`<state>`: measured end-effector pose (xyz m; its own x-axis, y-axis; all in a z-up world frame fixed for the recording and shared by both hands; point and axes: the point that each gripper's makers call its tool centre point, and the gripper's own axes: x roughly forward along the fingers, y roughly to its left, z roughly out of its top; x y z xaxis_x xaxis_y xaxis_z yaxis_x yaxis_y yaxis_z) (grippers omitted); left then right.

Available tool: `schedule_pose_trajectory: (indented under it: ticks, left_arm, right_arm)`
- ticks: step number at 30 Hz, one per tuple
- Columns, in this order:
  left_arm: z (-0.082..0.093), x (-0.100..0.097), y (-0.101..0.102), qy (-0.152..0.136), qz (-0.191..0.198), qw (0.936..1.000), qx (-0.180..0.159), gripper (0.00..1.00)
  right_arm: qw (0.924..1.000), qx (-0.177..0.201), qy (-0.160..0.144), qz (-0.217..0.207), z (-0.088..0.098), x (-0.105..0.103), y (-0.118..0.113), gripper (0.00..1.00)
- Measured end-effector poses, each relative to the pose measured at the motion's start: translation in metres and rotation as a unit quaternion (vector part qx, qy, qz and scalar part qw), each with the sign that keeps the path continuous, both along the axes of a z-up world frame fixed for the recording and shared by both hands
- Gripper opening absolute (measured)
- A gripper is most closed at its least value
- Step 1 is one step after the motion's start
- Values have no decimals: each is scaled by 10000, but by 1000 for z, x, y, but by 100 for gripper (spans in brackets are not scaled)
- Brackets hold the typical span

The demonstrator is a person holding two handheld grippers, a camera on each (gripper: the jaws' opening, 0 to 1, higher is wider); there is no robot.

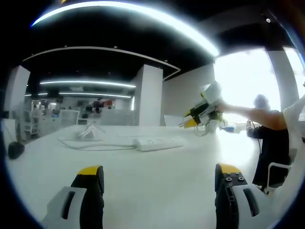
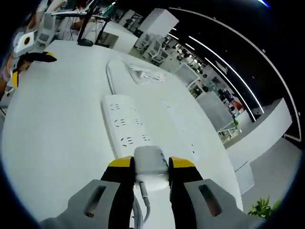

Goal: Straighten the power strip on the desk, plug the charger into it

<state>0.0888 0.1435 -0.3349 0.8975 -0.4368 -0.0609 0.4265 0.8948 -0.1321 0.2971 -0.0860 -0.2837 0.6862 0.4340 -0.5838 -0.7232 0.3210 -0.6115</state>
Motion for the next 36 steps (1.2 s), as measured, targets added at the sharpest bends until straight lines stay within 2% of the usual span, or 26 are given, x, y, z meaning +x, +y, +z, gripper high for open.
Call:
schedule_pose_trajectory:
  ticks: [6, 8, 10, 25, 36]
  left_arm:
    - [0, -1, 0, -5, 14, 10000, -18, 99]
    - [0, -1, 0, -5, 15, 10000, -21, 99]
    - [0, -1, 1, -8, 26, 10000, -20, 99]
    - [0, -3, 5, -9, 73, 10000, -48, 99]
    - [-1, -2, 5, -7, 57, 10000, -69, 99]
  right_arm:
    - [9992, -377, 102, 29, -4, 2, 1, 26]
    - [9975, -697, 30, 83, -5, 3, -1, 26]
    - [9964, -844, 1, 76, -7, 2, -1, 26]
    - [9868, -1565, 383, 186, -20, -1, 1, 26]
    - [9749, -2086, 730, 263, -28, 3, 2, 26]
